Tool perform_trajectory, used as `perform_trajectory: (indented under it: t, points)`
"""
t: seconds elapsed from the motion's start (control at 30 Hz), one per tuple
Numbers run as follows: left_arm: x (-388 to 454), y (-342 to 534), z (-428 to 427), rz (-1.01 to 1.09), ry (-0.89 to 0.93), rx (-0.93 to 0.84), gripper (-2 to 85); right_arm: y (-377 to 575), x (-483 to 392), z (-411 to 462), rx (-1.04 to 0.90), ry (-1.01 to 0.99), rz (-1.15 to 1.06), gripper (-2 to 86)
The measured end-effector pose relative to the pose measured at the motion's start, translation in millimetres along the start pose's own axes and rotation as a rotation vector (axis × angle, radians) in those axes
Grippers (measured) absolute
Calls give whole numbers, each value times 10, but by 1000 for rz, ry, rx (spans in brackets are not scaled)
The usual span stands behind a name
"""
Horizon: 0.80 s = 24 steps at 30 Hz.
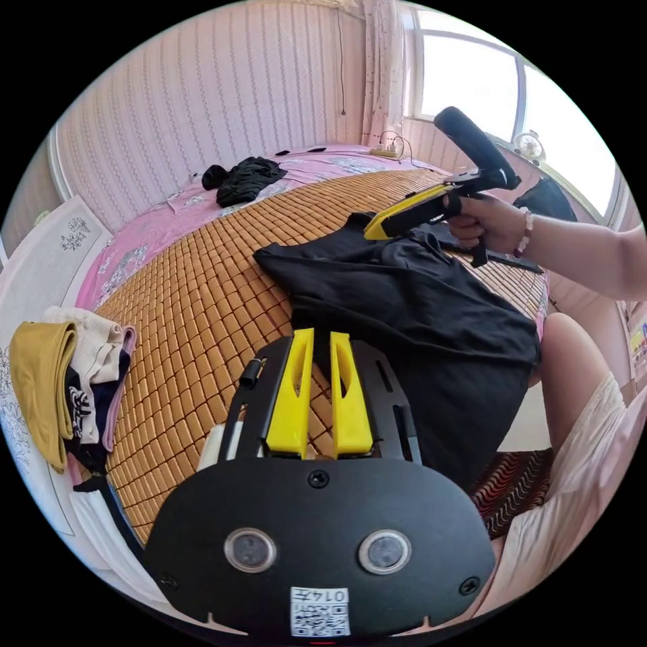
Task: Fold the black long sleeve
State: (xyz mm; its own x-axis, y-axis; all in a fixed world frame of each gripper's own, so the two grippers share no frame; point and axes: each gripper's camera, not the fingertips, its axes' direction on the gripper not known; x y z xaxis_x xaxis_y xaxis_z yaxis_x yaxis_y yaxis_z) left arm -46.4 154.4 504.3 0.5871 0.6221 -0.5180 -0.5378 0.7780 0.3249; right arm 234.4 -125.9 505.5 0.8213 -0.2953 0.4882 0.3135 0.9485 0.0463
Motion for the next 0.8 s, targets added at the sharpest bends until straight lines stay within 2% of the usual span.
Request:
perform_trajectory:
  t: [0.17,0.3,0.37,0.47,0.67,0.8]
  points:
    - [-296,-269,469,-28,-13,-70,56,-711,140,574,-58,58,74,91]
    - [-421,-375,712,-50,-13,-130,37,-885,276,936,-172,64,152,46]
    - [-505,-429,729,-58,10,-110,0,-942,322,877,-126,63,148,16]
    - [-670,-458,696,-125,-16,-87,-8,-1082,427,722,-61,84,155,4]
    - [-1081,-458,797,-327,51,-98,-10,-1224,559,808,-116,143,156,-2]
    - [-1217,-461,778,-379,92,-110,-10,-1063,636,583,-53,107,202,-2]
